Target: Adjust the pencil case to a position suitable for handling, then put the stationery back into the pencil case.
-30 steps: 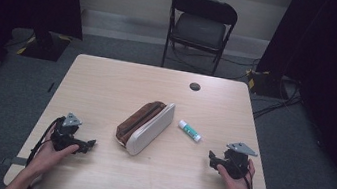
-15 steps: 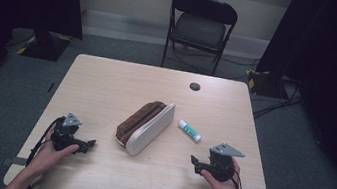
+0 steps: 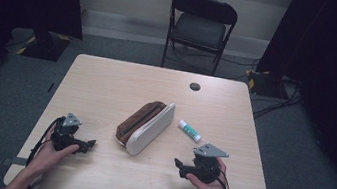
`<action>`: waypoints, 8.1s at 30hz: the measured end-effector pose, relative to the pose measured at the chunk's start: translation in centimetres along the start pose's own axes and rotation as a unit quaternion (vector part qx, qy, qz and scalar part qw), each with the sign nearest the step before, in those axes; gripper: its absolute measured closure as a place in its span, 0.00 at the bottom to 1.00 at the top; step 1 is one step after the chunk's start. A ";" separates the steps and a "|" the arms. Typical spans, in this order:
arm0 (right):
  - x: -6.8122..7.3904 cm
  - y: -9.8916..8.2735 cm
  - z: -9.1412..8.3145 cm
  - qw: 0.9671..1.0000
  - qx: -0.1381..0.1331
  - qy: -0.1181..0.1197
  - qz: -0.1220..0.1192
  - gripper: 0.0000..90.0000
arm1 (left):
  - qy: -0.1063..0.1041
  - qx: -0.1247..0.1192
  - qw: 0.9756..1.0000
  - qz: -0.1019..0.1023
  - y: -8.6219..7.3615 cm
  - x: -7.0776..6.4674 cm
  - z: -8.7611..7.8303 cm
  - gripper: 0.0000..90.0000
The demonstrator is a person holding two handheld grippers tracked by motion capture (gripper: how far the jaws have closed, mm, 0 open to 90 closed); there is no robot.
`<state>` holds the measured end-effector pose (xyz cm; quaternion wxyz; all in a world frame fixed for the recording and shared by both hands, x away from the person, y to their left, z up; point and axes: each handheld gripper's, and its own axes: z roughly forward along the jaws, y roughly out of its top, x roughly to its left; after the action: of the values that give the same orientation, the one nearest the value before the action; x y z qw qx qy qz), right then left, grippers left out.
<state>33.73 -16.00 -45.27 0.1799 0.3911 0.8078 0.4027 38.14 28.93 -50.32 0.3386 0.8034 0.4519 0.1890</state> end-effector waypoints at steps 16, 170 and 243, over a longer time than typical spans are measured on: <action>4.8 2.4 2.1 0.998 -0.008 0.056 -0.042 0.18 | 0.000 0.000 1.000 0.000 0.0 0.0 0.0 0.00; -2.5 4.0 5.1 1.000 -0.001 -0.013 0.022 0.81 | -0.003 0.000 1.000 0.003 -0.1 0.0 -0.1 0.00; -9.3 2.7 7.4 1.000 0.019 -0.017 0.018 0.57 | -0.003 0.002 1.000 0.007 -0.1 0.0 -0.1 0.00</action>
<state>45.42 -18.44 -47.87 0.1790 0.4159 0.8047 0.3838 38.03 29.04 -50.30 0.3368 0.8078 0.4458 0.1878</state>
